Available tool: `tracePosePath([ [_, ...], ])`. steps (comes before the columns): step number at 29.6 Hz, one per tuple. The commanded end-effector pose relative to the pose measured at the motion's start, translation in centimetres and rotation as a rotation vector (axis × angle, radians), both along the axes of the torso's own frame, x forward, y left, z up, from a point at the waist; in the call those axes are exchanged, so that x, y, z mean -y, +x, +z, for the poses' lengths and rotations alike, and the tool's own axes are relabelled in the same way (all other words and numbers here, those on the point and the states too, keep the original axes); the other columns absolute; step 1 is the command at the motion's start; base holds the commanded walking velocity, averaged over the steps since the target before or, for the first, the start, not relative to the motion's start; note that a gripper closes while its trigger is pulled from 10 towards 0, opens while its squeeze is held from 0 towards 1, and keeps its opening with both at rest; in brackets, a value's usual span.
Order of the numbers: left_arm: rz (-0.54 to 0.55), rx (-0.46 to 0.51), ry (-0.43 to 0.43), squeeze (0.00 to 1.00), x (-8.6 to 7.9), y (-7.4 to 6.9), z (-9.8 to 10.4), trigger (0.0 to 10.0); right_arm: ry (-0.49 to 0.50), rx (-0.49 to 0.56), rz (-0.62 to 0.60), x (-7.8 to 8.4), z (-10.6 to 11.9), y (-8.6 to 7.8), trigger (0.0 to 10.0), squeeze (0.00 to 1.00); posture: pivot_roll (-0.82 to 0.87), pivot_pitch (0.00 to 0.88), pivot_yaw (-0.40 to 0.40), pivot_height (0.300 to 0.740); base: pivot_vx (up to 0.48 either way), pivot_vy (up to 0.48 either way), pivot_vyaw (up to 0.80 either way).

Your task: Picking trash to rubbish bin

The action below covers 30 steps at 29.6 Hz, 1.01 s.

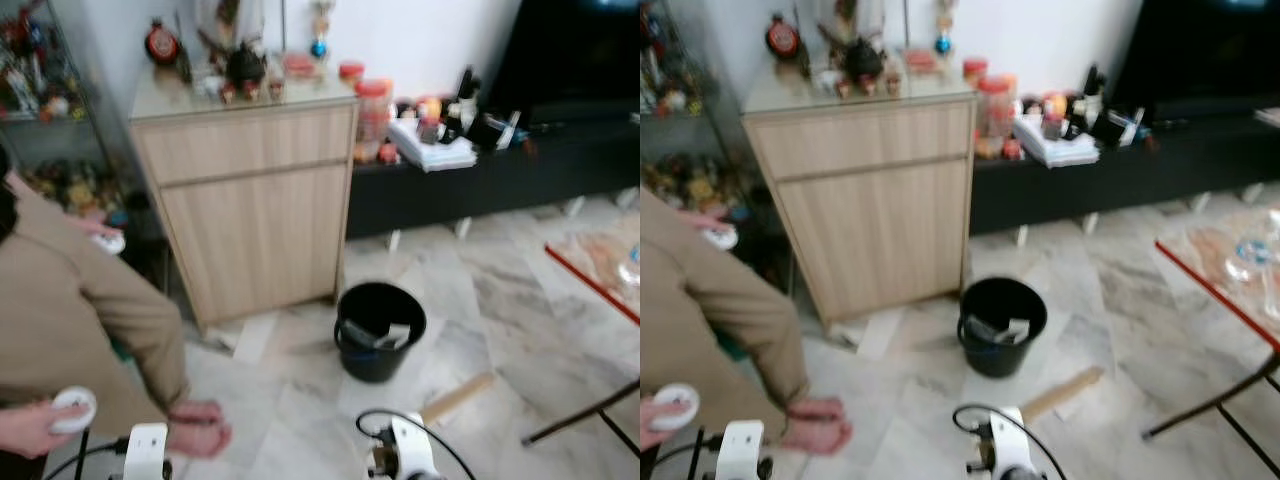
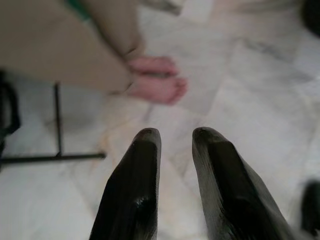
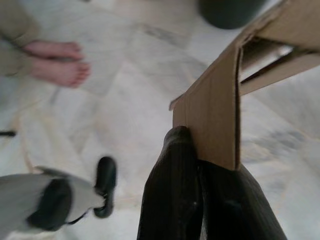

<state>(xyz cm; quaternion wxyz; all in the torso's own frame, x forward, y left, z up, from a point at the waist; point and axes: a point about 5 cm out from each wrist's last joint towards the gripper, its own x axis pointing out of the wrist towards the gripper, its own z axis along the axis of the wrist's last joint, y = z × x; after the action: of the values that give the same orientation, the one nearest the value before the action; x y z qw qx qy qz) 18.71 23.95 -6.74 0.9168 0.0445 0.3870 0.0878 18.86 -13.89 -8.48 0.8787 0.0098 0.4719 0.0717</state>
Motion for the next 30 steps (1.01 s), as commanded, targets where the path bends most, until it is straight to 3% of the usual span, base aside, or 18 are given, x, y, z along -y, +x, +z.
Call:
tracePosePath([
  [1, -0.003, -0.007, -0.012, 0.0, 0.48, -0.05, -0.17, 10.0, -0.009, 0.006, -0.025, 0.52, 0.06, 0.11, 10.0, 0.0, 0.04, 0.0, -0.013, 0.74, 0.345, 0.0, 0.0],
  [9, 0.005, -0.009, -0.015, 0.0, 0.52, -0.26, -0.28, 10.0, 0.003, 0.012, -0.082, 0.84, 0.12, 0.22, 10.0, 0.0, 0.04, 0.0, -0.016, 0.74, 0.345, 0.0, 0.0],
  [15, 0.004, -0.008, -0.015, 0.0, 0.56, -0.2, -0.27, 10.0, 0.008, 0.024, -0.078, 0.81, 0.25, 0.47, 10.0, 0.0, 0.04, 0.0, -0.017, 0.74, 0.344, 0.0, -0.53],
  [30, 0.012, -0.005, -0.017, 0.0, 0.53, -0.12, -0.22, 10.0, 0.019, 0.04, -0.063, 0.51, 0.36, 0.62, 10.0, 0.0, 0.05, 0.0, -0.02, 0.74, 0.344, 0.0, 0.0],
])
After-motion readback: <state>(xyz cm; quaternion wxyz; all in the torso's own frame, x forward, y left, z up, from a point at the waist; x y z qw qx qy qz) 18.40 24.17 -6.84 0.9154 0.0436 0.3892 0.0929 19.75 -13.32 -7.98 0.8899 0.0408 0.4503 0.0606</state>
